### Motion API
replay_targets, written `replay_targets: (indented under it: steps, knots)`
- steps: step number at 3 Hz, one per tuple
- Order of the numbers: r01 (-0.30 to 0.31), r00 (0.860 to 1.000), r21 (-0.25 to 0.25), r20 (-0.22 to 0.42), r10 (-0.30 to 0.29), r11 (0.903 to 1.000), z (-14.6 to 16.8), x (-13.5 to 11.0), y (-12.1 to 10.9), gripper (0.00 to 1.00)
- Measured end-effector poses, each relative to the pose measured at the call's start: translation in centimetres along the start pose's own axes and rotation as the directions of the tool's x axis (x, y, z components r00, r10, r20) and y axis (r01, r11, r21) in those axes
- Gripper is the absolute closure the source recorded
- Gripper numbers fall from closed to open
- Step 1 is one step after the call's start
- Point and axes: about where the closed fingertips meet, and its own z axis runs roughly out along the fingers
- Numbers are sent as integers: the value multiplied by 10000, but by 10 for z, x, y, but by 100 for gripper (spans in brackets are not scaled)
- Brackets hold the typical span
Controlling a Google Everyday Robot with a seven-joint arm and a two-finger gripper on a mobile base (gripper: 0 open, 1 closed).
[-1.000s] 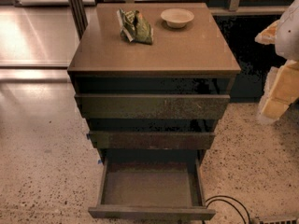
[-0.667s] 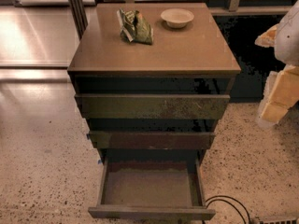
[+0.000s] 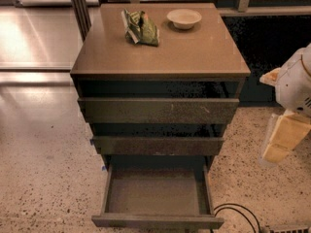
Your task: Close bottom drawer
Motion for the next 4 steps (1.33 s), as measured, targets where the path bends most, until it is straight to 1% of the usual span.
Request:
replay_targets:
  steps: [1,2,3,4]
  knots:
    - [-412,9986,-333,-347,401,9986,35,21,26,0]
    - [-707,9959,-667,-614,666,9953,73,38,51,0]
    - [-1039,9942,-903,-375,1009,9905,115,50,69,0]
    - [-1039,9942,-903,-374,1009,9905,115,50,69,0]
